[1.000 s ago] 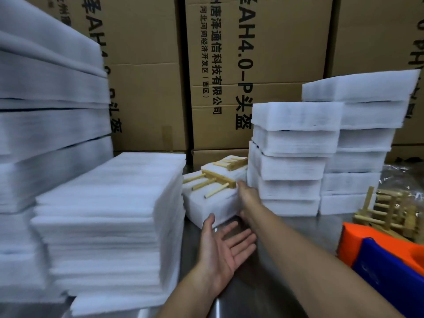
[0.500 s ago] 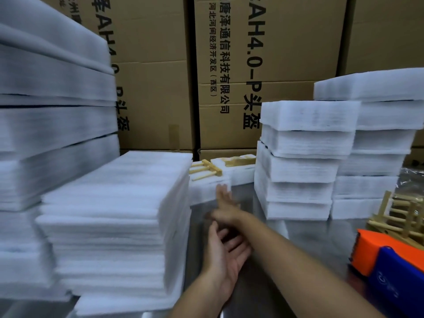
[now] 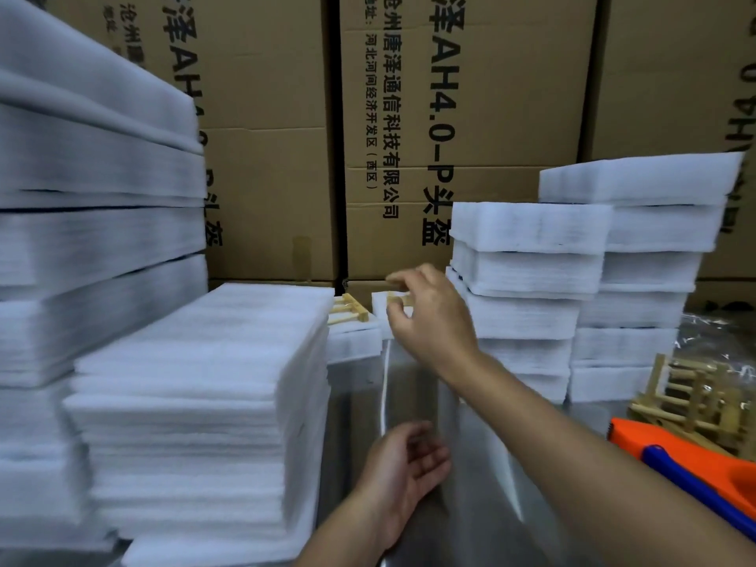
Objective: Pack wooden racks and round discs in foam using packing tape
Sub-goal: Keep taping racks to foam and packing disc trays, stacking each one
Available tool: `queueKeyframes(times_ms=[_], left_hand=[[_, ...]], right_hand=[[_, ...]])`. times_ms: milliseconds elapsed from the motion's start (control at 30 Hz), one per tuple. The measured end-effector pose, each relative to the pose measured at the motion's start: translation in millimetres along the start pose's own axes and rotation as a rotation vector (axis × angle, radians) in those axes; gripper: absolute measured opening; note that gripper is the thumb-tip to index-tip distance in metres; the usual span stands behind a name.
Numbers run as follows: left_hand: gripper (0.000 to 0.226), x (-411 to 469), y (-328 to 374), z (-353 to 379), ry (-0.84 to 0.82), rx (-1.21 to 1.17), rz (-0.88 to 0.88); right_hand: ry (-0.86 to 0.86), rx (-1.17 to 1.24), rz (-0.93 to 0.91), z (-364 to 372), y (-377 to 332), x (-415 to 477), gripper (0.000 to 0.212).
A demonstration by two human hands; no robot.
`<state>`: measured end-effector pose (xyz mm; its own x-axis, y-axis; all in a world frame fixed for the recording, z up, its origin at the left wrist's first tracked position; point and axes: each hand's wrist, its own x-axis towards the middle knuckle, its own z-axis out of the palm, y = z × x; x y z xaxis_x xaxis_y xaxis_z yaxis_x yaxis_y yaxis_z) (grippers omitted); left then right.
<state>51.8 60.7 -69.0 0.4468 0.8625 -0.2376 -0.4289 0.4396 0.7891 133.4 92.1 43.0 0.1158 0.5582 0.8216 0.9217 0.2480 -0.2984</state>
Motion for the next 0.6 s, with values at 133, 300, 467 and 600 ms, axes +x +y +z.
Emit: queueKeyframes(times_ms=[133, 300, 467, 600], left_hand=[[0.013, -1.6, 1.3, 0.1, -0.009, 0.025, 0.026], [0.013, 0.1, -1.9, 3.5, -0.003, 0.081, 0.061], [0.009, 3.1, -3.0, 2.2, -0.001, 0.115, 0.08], [0.011, 2.8, -3.3, 2.8, 0.006, 0.13, 0.086]], right_hand=[[0.173, -0.458, 0.073, -72.4, 35.7, 49.6, 0.082], [-0.288, -0.563, 0.369, -128.7, 99.8, 81.8, 0.079], [-0.389, -0.444, 0.155, -143.2, 119.4, 82.3, 0.072], [-0.446, -0.382, 0.175, -149.1, 119.6, 89.8, 0.066]])
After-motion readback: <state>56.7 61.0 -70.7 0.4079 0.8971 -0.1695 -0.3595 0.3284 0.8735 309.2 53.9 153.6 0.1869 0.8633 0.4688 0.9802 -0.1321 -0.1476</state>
